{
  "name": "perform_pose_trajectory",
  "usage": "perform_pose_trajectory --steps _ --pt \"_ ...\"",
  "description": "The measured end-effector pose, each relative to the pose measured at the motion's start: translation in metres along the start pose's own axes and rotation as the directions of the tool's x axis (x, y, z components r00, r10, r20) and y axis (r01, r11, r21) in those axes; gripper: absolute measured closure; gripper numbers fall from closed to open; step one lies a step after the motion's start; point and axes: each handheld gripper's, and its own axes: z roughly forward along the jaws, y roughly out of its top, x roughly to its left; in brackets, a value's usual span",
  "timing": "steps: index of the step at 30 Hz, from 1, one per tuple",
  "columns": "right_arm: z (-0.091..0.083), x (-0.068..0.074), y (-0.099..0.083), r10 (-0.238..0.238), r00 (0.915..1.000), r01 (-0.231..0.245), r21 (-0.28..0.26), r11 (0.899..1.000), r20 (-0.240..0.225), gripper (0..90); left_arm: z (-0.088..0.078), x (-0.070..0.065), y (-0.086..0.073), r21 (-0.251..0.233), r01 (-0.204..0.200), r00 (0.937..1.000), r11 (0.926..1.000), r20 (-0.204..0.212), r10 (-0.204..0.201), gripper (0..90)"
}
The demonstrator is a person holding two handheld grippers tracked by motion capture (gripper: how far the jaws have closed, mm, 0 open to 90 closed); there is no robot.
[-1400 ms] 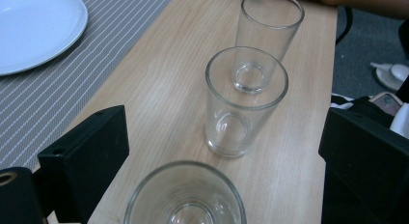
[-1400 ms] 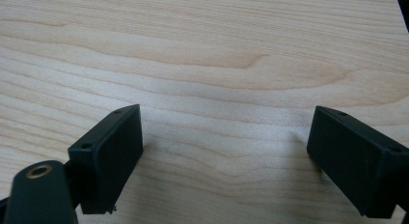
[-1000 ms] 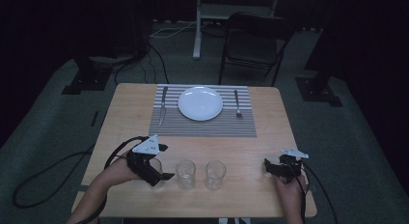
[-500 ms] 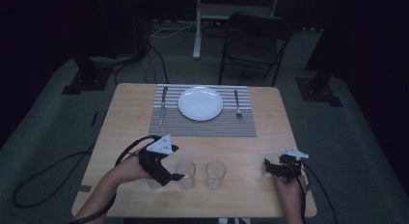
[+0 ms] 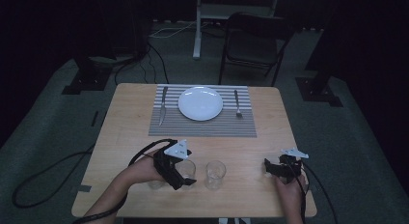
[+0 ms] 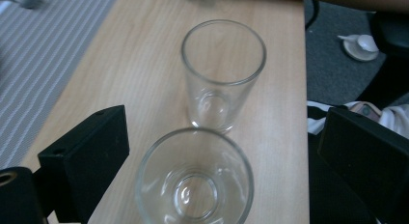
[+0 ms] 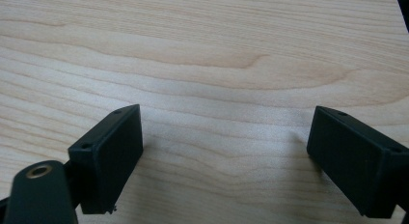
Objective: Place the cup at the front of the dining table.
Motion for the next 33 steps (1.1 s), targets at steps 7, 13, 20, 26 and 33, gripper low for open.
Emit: perform_pose_trajectory --steps 7,13,20,26,33 --pt "0.0 0.0 0.0 0.0 1.0 0.0 0.0 1.0 0.0 12.3 0.016 -0.003 0.014 0.01 -0.014 0.9997 0.9998 0.022 0.014 4.1" --pt "0.0 0.0 0.0 0.0 1.0 0.0 0.0 1.0 0.0 12.3 0.026 -0.002 0.022 0.033 -0.015 0.9994 0.9994 0.033 0.014 4.2" --pt "0.0 0.0 0.0 0.0 1.0 0.0 0.0 1.0 0.0 12.3 0.038 -0.001 0.031 0.056 -0.014 0.9985 0.9983 0.054 0.011 4.1" --pt "0.0 0.0 0.0 0.001 1.0 -0.001 0.0 1.0 0.0 12.5 0.052 0.0 0.04 0.102 -0.021 0.9992 0.9945 0.036 0.017 4.1" --pt "0.0 0.0 0.0 0.002 1.0 -0.002 -0.001 1.0 0.0 12.7 0.065 0.0 0.048 0.148 -0.022 0.9994 0.9888 0.031 0.018 4.1"
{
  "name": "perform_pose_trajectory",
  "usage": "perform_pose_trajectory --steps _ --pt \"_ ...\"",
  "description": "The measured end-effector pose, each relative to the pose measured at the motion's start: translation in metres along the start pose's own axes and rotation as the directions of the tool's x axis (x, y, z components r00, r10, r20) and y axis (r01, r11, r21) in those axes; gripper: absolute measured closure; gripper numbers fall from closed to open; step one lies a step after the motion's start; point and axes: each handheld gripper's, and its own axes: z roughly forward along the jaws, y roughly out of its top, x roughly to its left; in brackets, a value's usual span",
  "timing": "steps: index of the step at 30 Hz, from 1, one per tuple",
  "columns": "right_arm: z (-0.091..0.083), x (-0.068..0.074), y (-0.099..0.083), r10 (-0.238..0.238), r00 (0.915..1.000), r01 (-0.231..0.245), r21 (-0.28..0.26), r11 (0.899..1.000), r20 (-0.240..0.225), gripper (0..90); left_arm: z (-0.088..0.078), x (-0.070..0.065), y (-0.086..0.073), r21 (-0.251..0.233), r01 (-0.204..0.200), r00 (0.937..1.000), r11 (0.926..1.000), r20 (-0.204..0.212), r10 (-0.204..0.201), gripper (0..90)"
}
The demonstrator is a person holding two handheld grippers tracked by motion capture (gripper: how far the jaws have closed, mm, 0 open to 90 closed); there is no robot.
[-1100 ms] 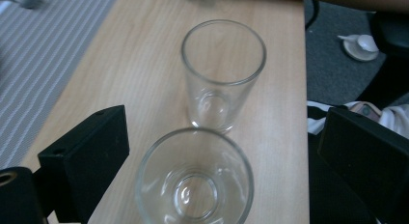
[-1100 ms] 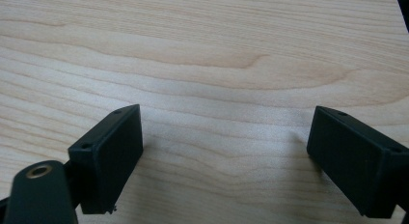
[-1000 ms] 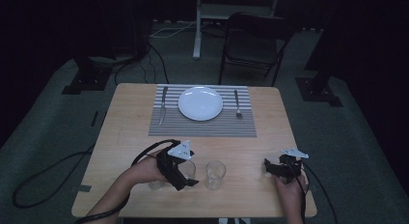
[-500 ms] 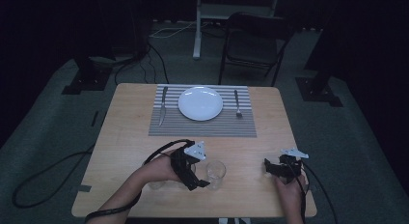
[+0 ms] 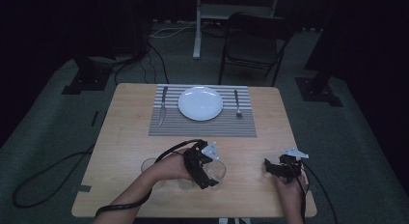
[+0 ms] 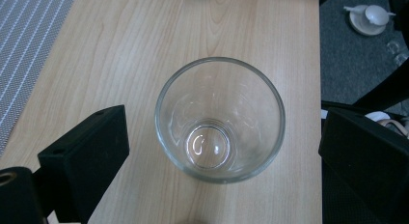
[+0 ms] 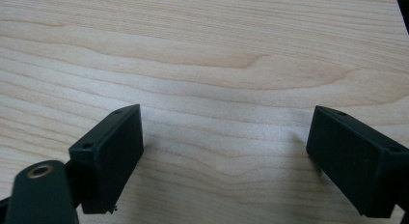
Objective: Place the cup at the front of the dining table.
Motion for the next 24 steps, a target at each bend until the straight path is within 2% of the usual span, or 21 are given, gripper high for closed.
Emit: perform_pose_trajectory --steps 3,4,7,9,12,14,19,20,23,24 --pt "0.0 0.0 0.0 0.0 1.0 0.0 -0.001 1.0 0.0 12.7 0.005 0.001 0.003 0.047 -0.011 0.9999 0.9988 -0.011 0.012 4.1" --pt "0.0 0.0 0.0 0.0 1.0 0.0 0.0 1.0 0.0 12.7 0.006 0.002 0.003 0.048 0.001 0.9999 0.9989 -0.015 0.0 4.2" --pt "0.0 0.0 0.0 0.0 1.0 0.0 -0.001 1.0 0.0 12.7 0.008 0.003 0.005 0.059 0.001 0.9999 0.9982 -0.013 0.0 4.2" --pt "0.0 0.0 0.0 0.0 1.0 0.0 0.0 1.0 0.0 12.7 0.011 0.005 0.006 0.07 0.016 0.9999 0.9975 0.001 -0.016 4.8" --pt "0.0 0.0 0.0 0.0 1.0 0.0 0.0 1.0 0.0 12.7 0.016 0.006 0.008 0.11 0.023 0.9997 0.9937 0.002 -0.023 5.2" --pt "0.0 0.0 0.0 0.0 1.0 0.0 0.0 1.0 0.0 12.7 0.017 0.007 0.009 0.114 0.024 0.9995 0.9932 0.018 -0.026 8.7" --pt "0.0 0.0 0.0 0.0 1.0 0.0 0.0 1.0 0.0 12.7 0.021 0.006 0.011 0.134 0.031 0.9995 0.9905 0.002 -0.031 15.3" --pt "0.0 0.0 0.0 0.0 1.0 0.0 0.0 1.0 0.0 12.7 0.026 0.004 0.013 0.175 0.012 0.9998 0.9845 0.016 -0.015 15.3" --pt "0.0 0.0 0.0 0.0 1.0 0.0 0.0 1.0 0.0 12.7 0.029 0.001 0.014 0.206 -0.037 0.9993 0.9779 0.011 0.036 15.5" --pt "0.0 0.0 0.0 0.0 1.0 0.0 -0.001 1.0 0.0 12.7 0.031 0.0 0.014 0.207 -0.035 0.9994 0.9776 0.01 0.033 16.0"
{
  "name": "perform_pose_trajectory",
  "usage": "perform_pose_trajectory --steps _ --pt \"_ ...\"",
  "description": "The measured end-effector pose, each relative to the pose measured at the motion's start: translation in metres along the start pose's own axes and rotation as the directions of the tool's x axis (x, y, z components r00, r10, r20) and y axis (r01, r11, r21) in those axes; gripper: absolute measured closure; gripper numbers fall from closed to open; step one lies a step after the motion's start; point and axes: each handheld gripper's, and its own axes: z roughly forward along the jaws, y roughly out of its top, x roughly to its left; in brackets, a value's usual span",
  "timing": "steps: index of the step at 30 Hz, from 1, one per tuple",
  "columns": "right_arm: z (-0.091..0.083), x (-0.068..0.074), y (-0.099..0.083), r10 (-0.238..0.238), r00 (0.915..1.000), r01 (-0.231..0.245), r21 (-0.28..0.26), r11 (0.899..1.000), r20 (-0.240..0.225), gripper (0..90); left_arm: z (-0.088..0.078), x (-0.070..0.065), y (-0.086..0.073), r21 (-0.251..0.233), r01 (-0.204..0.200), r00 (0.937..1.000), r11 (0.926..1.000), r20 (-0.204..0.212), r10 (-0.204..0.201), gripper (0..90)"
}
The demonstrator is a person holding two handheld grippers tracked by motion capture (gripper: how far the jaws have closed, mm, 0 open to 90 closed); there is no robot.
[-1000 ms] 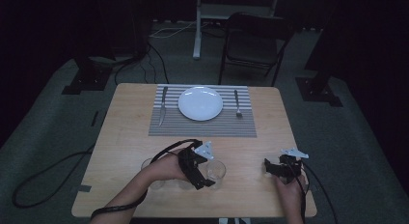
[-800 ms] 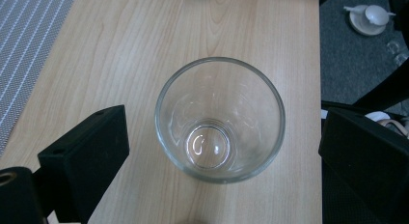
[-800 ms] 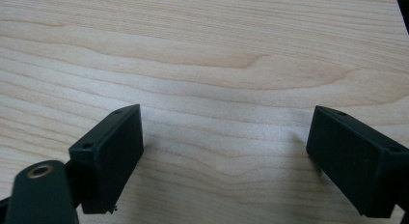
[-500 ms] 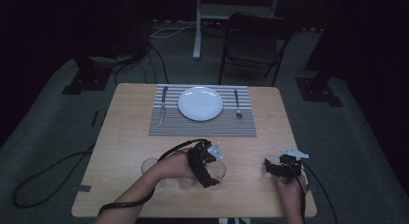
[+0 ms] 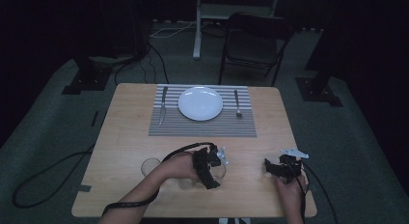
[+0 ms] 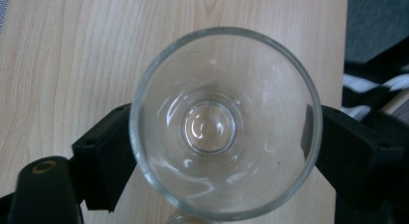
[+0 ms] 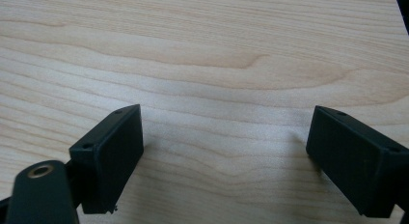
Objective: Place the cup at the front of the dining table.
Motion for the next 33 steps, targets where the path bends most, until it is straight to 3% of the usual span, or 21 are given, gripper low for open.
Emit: perform_pose_trajectory --steps 2,3,5,13,19,21,28,33 --pt "0.0 0.0 0.0 0.0 1.0 0.0 0.0 1.0 0.0 12.7 0.002 -0.001 0.002 0.018 -0.001 0.9999 0.9998 -0.011 0.001 16.7" --pt "0.0 0.0 0.0 0.0 1.0 0.0 0.0 1.0 0.0 12.7 0.003 -0.002 0.002 0.023 -0.01 0.9994 0.9997 -0.032 0.01 24.3" --pt "0.0 0.0 0.0 0.0 1.0 0.0 0.001 1.0 0.0 12.7 0.004 -0.001 0.003 0.033 -0.005 0.9995 0.9994 -0.03 0.006 28.7" --pt "0.0 0.0 0.0 0.0 1.0 0.0 0.0 1.0 0.0 12.7 0.006 0.002 0.006 0.041 0.012 0.9997 0.9991 -0.023 -0.012 28.9" --pt "0.0 0.0 0.0 0.0 1.0 0.0 0.0 1.0 0.001 12.8 0.006 0.005 0.011 0.036 0.052 0.9982 0.998 -0.031 -0.051 29.2" --pt "0.0 0.0 0.0 0.0 1.0 0.0 0.0 1.0 0.0 12.8 0.005 0.005 0.011 0.03 0.049 0.9982 0.9984 -0.037 -0.048 29.2" --pt "0.0 0.0 0.0 0.0 1.0 0.0 0.0 1.0 0.0 12.8 -0.001 0.014 0.013 0.015 0.094 0.994 0.9955 -0.057 -0.093 29.2" --pt "0.0 0.0 0.0 0.001 1.0 -0.001 0.0 1.0 0.0 12.8 -0.003 0.017 0.012 0.016 0.107 0.9933 0.9941 -0.046 -0.106 29.3"
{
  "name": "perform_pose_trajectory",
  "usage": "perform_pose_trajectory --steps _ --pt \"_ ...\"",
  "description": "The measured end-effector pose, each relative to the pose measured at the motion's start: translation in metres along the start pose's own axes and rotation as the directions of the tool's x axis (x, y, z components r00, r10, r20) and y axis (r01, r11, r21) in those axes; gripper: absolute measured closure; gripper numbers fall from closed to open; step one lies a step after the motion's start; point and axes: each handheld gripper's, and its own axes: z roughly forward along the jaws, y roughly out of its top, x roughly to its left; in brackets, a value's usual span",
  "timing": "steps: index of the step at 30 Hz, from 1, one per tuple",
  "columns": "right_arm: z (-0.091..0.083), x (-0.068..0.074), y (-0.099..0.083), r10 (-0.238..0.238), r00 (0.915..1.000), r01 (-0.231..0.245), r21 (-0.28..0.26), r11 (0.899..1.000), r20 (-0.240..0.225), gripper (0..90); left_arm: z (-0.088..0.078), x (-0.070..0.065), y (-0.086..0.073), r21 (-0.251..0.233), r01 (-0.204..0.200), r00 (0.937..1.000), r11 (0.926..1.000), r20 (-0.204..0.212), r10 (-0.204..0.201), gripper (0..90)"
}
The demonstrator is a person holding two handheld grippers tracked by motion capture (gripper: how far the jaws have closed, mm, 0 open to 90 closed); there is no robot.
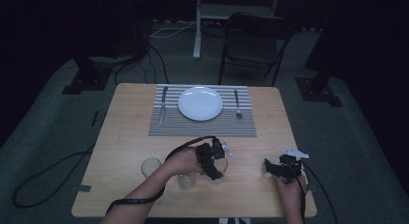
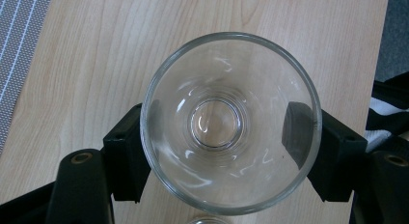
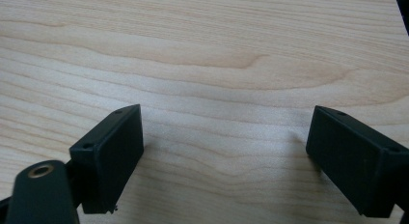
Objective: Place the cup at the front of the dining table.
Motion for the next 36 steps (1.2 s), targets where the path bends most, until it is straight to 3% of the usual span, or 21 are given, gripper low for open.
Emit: perform_pose_trajectory --steps 4,9,19,27,36 --pt "0.0 0.0 0.0 -0.001 1.0 0.001 0.0 1.0 0.0 12.8 -0.001 0.0 0.001 0.003 0.007 0.9998 1.0 -0.019 -0.007 29.4" --pt "0.0 0.0 0.0 0.002 1.0 -0.002 0.0 1.0 0.0 12.8 -0.01 0.004 0.001 -0.039 0.029 0.9991 0.9988 -0.03 -0.03 29.4" --pt "0.0 0.0 0.0 0.0 1.0 0.0 -0.001 1.0 0.0 12.8 -0.019 0.012 -0.002 -0.04 0.046 0.9977 0.9981 -0.048 -0.048 29.4" --pt "0.0 0.0 0.0 0.0 1.0 0.0 0.0 1.0 0.0 12.8 -0.032 0.021 -0.004 -0.066 0.076 0.9931 0.9949 -0.084 -0.082 29.4" --pt "0.0 0.0 0.0 0.0 1.0 0.0 -0.001 1.0 0.001 12.8 -0.043 0.035 -0.014 -0.061 0.116 0.9858 0.9913 -0.115 -0.123 29.4"
